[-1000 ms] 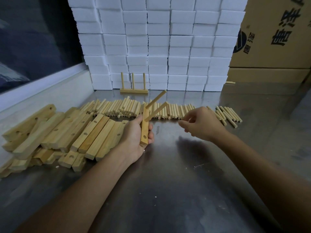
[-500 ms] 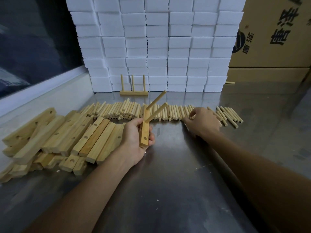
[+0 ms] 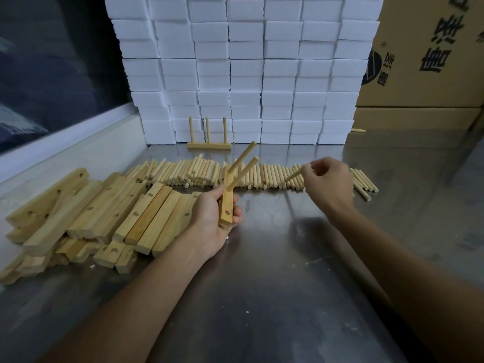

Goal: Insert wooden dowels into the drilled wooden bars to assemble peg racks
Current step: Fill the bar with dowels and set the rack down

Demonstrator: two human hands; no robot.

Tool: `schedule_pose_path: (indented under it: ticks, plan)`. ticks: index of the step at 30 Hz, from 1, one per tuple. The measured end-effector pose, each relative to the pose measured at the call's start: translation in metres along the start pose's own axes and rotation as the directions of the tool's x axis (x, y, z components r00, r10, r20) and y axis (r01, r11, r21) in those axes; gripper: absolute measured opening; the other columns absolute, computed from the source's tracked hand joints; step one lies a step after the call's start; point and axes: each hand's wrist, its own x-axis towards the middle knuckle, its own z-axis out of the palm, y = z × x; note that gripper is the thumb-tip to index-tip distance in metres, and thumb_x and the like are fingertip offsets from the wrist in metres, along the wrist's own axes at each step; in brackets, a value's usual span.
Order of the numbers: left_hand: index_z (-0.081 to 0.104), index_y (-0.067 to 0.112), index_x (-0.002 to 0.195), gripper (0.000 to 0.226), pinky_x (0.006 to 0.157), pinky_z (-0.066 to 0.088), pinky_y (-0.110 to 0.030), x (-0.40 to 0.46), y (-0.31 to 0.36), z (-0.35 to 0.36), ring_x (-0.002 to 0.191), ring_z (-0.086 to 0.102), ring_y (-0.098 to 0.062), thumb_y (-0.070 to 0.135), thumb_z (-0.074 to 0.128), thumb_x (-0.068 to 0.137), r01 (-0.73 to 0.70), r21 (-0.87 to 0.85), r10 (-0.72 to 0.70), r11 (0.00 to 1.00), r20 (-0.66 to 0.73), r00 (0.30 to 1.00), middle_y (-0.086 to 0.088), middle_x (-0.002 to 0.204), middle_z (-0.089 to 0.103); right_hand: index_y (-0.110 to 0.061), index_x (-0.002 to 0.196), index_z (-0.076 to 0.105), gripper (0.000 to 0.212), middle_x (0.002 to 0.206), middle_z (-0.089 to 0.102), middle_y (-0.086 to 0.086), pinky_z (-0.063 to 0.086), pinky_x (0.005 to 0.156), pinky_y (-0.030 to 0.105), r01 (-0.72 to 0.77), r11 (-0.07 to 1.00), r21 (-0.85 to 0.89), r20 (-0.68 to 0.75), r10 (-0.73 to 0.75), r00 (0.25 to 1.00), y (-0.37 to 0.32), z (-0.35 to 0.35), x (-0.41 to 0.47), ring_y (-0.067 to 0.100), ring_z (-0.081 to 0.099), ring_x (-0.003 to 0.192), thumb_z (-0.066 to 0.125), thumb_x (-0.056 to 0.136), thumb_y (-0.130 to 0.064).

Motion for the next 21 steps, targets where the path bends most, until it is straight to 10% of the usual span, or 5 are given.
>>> schedule_pose_path:
  ticks: [7,13,21]
  plan:
    - [0.056,0.002,0.101,0.026,0.036,0.035,-0.021,-0.002,0.001,0.001,0.042,0.046,-0.013,0.025,0.043,0.104,0.023,0.009,-0.022,1.000,-0.017,1.000,-0.005,0.068,0.052,-0.009,0.088,0.055,0.008,0.086,0.076,0.005,0.059,0.081,0.046,-0.027,0.927,0.373,0.119,-0.019,0.993,-0.016,-0.015,-0.024,0.021,0.073,0.086,0.058,0.094,-0.013]
    - [0.057,0.004,0.095,0.027,0.036,0.034,-0.022,-0.003,0.001,0.002,0.042,0.044,-0.012,0.025,0.044,0.104,0.005,0.029,-0.004,1.000,-0.023,1.000,-0.004,0.066,0.052,-0.013,0.105,0.061,0.019,0.069,0.057,0.001,0.046,0.050,0.030,0.181,0.924,0.336,0.194,-0.257,0.947,-0.029,-0.012,-0.046,0.012,0.053,0.055,0.050,0.103,-0.028]
    - [0.058,0.006,0.087,0.029,0.036,0.032,-0.021,-0.007,0.001,0.004,0.042,0.042,-0.012,0.026,0.045,0.103,-0.016,0.051,0.018,0.999,-0.033,0.999,-0.003,0.064,0.050,-0.011,0.095,0.077,0.017,0.070,0.068,-0.001,0.050,0.058,0.029,0.318,0.929,0.192,0.331,-0.366,0.870,-0.035,-0.005,-0.065,0.014,0.060,0.062,0.062,0.097,-0.018]
